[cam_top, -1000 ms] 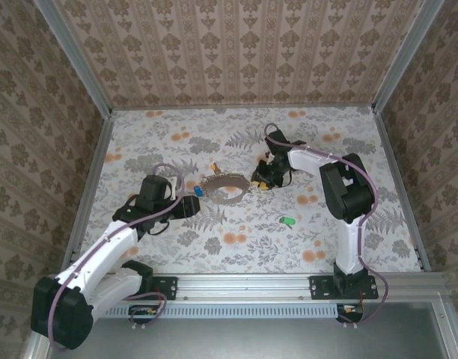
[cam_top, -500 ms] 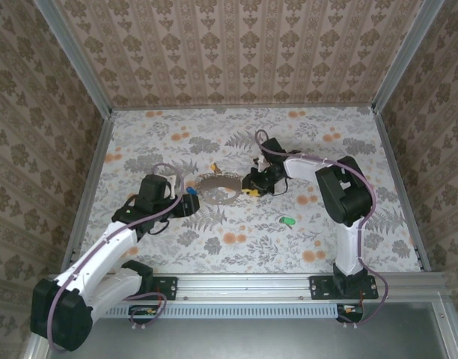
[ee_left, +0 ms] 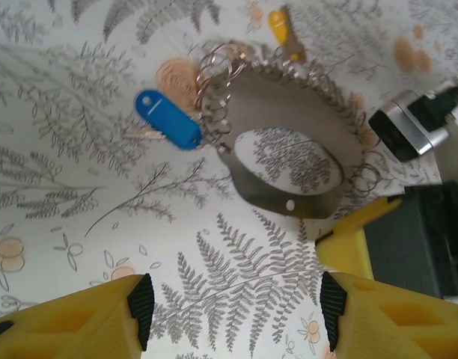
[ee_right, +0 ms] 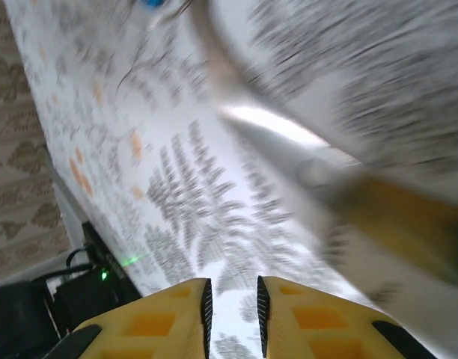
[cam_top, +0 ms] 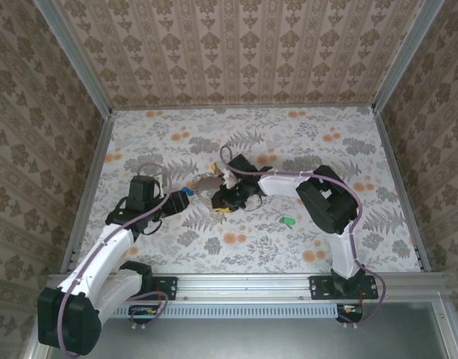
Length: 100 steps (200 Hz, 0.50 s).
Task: Put the keys on the keyring
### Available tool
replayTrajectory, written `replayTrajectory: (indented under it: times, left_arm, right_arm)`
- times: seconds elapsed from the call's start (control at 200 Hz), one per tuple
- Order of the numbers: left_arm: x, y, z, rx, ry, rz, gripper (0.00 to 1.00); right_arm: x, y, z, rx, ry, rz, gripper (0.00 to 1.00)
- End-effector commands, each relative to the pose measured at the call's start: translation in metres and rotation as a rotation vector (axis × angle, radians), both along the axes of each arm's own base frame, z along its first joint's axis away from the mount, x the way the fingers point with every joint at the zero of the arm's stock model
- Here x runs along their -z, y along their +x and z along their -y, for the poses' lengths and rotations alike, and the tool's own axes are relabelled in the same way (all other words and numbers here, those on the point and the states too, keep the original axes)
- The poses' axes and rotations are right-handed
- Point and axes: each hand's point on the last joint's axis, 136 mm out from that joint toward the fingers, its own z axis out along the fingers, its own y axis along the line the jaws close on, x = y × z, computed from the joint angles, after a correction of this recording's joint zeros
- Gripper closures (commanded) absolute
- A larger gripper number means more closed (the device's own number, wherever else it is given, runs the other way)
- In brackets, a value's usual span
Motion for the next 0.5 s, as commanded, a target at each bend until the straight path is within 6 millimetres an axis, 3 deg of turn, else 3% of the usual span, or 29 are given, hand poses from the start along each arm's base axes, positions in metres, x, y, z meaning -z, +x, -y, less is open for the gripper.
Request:
replayTrajectory:
  times: [0.0,0.1,0.2,0.3,0.37,0.495]
  left_arm:
    - [0.005,-0.001,0.004,-0.011,-0.048,-0.042,0.37]
    - [0.005,0.001,0.004,-0.004,-0.046,-0.049,0.37]
    - [0.005,0.003,0.004,-0.001,-0.048,-0.055,0.37]
    - [0.004,0.006,0.004,-0.003,-0.058,-0.056,0.37]
    - [0.004,0.006,0.005,0.000,-0.066,-0.056,0.37]
    - [0.005,0.005,0.006,0.005,-0.070,-0.059,0.37]
  right_arm:
    - [-0.025,0.007,-0.015,0.010,0.069,0.044,0.74]
    - [-0.045,0.012,0.006,-0.018,0.009,0.134,0.73]
    - [-0.053,0.030,0.052,-0.030,-0.198,0.306,0.72]
    - [-0.046,0.042,0.092,-0.055,-0.396,0.396,0.73]
    - [-0.040,0.045,0.101,-0.070,-0.443,0.401,0.74]
    - [-0.028,0.044,0.097,-0.088,-0.442,0.360,0.76]
